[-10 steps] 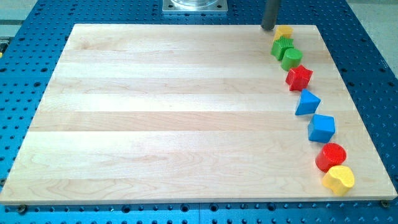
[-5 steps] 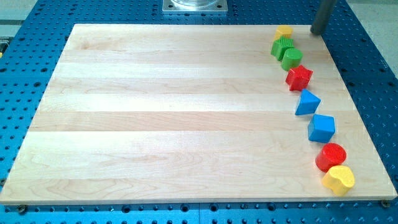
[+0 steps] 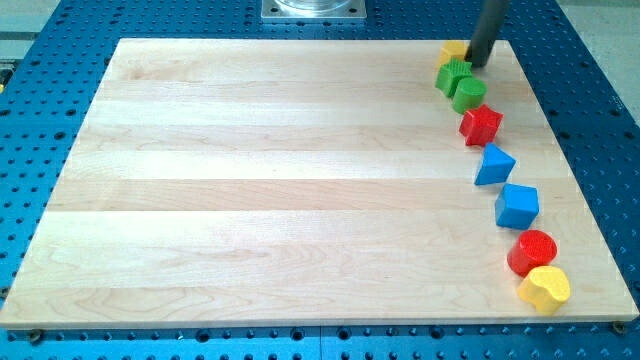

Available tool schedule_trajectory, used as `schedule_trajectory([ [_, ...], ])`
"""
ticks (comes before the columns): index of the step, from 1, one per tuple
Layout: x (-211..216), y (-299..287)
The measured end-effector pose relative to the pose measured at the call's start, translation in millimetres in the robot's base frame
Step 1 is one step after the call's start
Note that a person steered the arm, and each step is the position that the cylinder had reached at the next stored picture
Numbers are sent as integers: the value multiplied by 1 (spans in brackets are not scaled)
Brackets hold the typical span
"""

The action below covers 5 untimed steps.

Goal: Move the hexagon to the top center side

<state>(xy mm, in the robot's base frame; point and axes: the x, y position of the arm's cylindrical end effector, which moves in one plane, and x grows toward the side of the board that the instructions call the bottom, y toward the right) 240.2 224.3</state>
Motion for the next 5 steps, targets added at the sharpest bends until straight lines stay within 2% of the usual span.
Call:
schedule_trajectory([
  [1, 1, -35],
  [2, 1, -130],
  [3, 2, -152],
  [4, 7, -111],
  [5, 38, -163],
])
